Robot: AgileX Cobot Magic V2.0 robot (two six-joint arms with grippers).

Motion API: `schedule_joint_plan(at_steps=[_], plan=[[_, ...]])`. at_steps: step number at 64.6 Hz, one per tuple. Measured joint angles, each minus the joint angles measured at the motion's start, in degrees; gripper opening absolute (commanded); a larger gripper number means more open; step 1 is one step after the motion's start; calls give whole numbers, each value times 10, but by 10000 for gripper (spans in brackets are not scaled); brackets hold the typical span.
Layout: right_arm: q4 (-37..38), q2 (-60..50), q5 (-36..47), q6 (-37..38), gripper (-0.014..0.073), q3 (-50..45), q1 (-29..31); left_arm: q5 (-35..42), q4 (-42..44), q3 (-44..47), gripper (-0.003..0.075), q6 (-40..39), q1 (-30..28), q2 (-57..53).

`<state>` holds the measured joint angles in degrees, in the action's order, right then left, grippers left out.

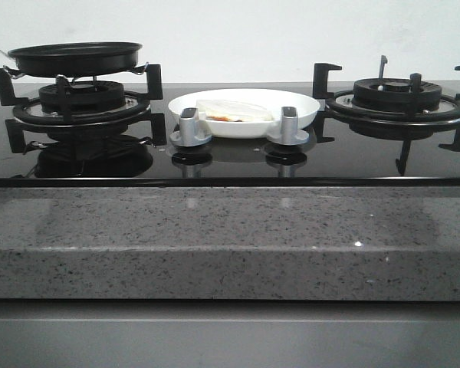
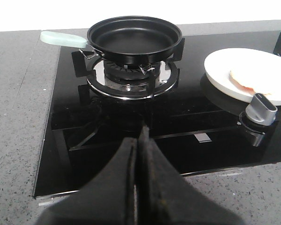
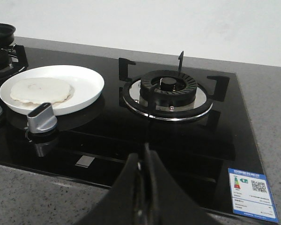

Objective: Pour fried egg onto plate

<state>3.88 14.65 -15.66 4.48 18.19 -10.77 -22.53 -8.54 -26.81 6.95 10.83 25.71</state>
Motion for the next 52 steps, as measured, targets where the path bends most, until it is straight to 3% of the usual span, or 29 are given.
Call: schedule_joint_plan(at_steps=[52], plan=[[0,0,0,0,-60,0,0,19,15,1,-19,-23,0,-3]])
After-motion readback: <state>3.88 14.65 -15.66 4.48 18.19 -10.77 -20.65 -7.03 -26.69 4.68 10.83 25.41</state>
